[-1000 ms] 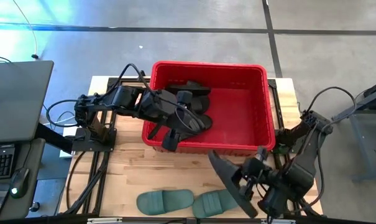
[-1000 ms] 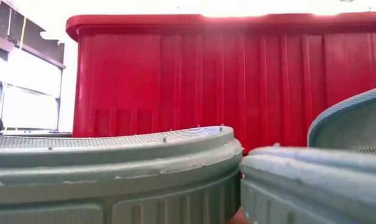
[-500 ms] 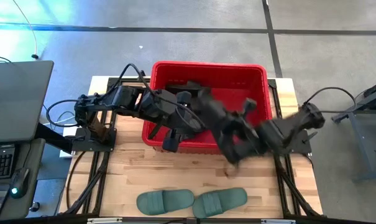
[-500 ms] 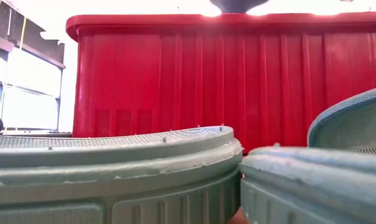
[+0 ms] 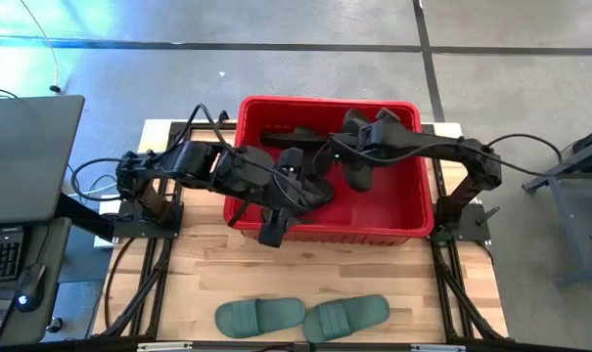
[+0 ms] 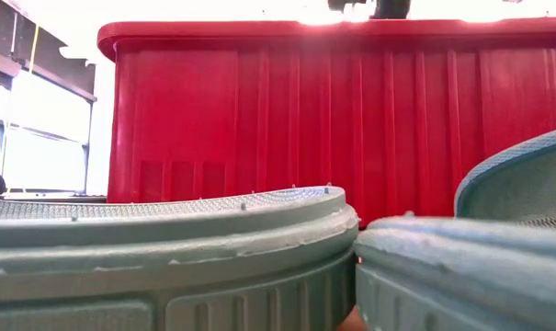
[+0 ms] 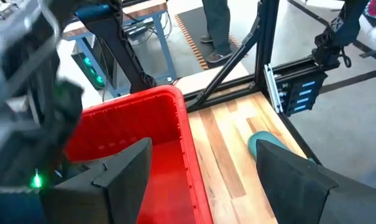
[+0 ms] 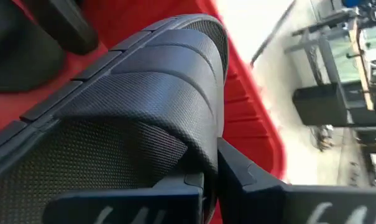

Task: Pick and place slides into bin
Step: Put the black slide into the red bin, then put the green slide into the red bin

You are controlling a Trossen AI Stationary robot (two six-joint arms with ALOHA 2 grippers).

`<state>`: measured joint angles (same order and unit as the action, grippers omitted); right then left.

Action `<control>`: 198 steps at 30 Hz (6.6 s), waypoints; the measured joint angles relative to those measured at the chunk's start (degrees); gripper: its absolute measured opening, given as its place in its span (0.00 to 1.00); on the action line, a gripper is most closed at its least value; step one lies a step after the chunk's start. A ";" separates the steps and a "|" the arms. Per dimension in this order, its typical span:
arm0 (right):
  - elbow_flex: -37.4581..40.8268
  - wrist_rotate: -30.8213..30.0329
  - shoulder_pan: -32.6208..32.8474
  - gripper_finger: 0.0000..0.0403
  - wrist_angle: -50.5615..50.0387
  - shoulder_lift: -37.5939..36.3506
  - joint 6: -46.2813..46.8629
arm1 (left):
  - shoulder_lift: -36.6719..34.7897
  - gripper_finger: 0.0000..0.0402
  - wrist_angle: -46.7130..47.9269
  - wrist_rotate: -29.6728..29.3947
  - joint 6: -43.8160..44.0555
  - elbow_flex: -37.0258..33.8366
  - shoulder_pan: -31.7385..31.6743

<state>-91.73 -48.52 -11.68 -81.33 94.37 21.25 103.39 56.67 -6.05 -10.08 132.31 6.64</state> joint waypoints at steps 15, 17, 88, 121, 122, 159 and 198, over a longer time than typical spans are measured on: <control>28.05 1.24 -3.54 0.00 36.84 0.07 -10.79 | 0.00 0.67 0.52 -3.37 -0.60 0.00 0.55; 28.94 3.14 -4.46 0.01 38.34 0.05 -11.20 | 0.00 0.67 0.52 -4.16 -0.60 0.00 0.52; -18.75 60.32 27.38 0.33 21.19 0.13 8.10 | 0.00 0.67 25.91 -9.77 25.12 0.00 22.24; 36.80 43.52 60.05 0.33 76.15 0.46 78.03 | 0.02 0.67 25.70 -9.52 26.47 0.00 22.26; 37.92 43.00 59.87 0.33 76.55 0.46 78.44 | 0.21 0.67 25.69 -9.48 26.84 0.02 22.26; 43.85 38.53 53.29 0.13 107.45 9.27 69.51 | 1.91 0.67 25.76 -7.76 24.89 0.00 22.26; 2.78 -23.82 36.46 0.00 83.73 -20.08 -19.44 | 1.66 0.67 25.83 -7.17 16.33 0.00 22.26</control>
<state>-88.95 -72.35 24.78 2.39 74.29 1.80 105.06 82.50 -13.21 6.26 132.31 28.91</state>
